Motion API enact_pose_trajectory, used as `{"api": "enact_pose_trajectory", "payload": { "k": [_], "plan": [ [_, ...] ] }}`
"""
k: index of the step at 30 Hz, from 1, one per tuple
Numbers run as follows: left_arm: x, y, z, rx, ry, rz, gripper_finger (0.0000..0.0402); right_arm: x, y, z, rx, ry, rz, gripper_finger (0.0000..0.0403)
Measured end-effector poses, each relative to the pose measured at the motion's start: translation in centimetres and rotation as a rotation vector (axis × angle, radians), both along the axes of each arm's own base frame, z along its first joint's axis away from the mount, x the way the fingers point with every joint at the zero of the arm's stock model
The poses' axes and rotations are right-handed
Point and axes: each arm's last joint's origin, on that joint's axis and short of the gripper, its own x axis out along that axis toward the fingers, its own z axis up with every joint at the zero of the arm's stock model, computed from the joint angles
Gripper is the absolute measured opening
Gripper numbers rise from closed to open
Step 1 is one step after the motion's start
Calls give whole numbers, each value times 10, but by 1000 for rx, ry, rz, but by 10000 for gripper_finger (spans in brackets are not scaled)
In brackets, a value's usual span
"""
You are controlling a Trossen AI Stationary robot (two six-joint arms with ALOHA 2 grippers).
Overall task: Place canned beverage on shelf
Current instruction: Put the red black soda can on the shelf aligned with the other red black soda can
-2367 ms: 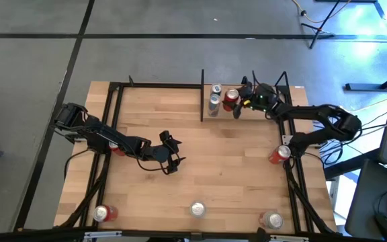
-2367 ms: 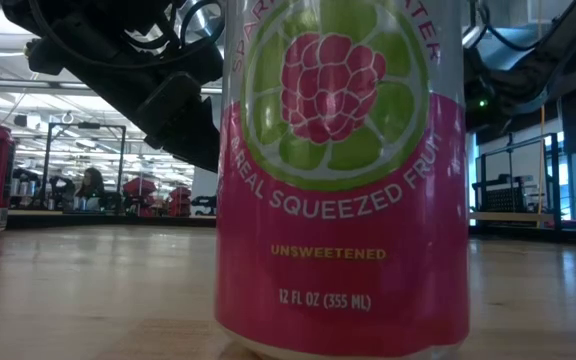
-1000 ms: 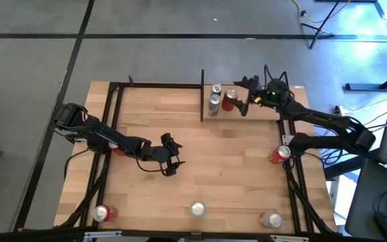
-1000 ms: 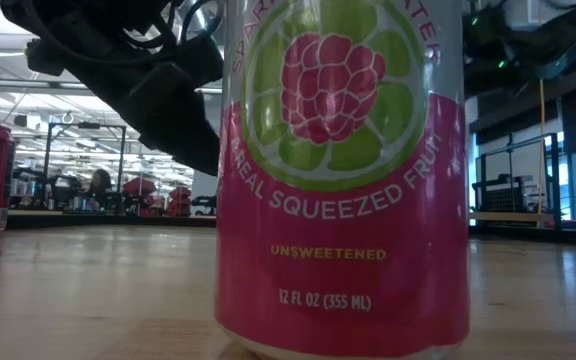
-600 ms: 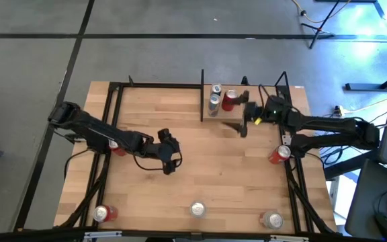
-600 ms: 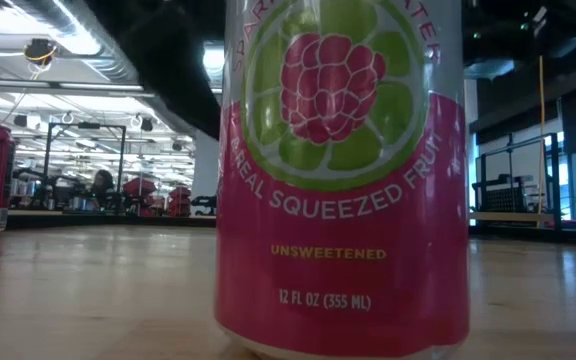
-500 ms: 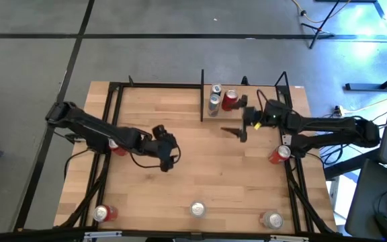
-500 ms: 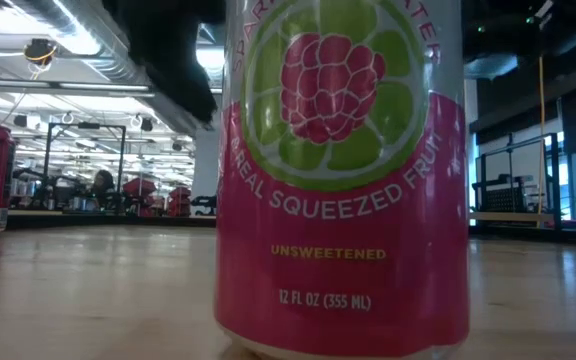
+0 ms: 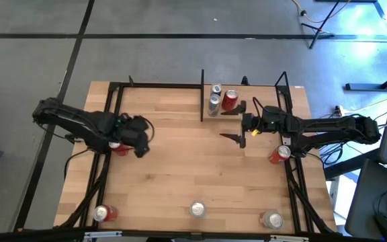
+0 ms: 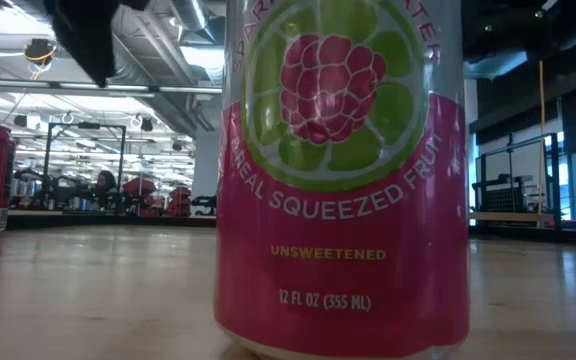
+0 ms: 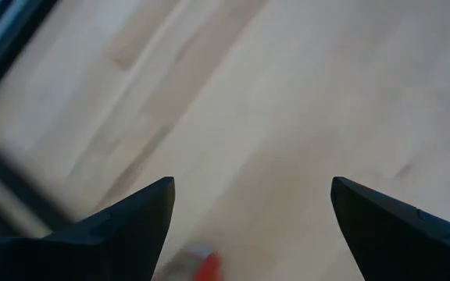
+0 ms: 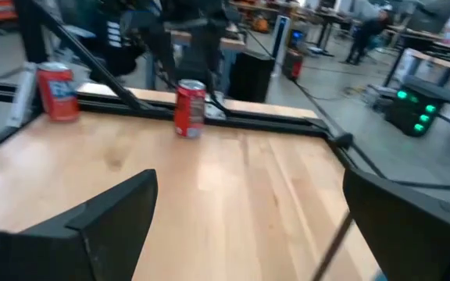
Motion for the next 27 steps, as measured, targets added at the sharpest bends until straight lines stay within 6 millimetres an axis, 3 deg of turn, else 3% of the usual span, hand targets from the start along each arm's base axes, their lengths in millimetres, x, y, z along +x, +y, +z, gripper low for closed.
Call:
{"api": "enact_pose_trajectory", "payload": {
  "k": [7,15,27],
  "plan": [
    [-39,12,9,21,53,155,334,0,0,-1,-11,10,-8,395],
    [-72,17,-12,-99,95,228,334,-1,0,-6,0,38,-9,395],
    [-76,15,-40,-177,224,208,334,2,-1,-10,18,51,-11,395]
  ]
}}
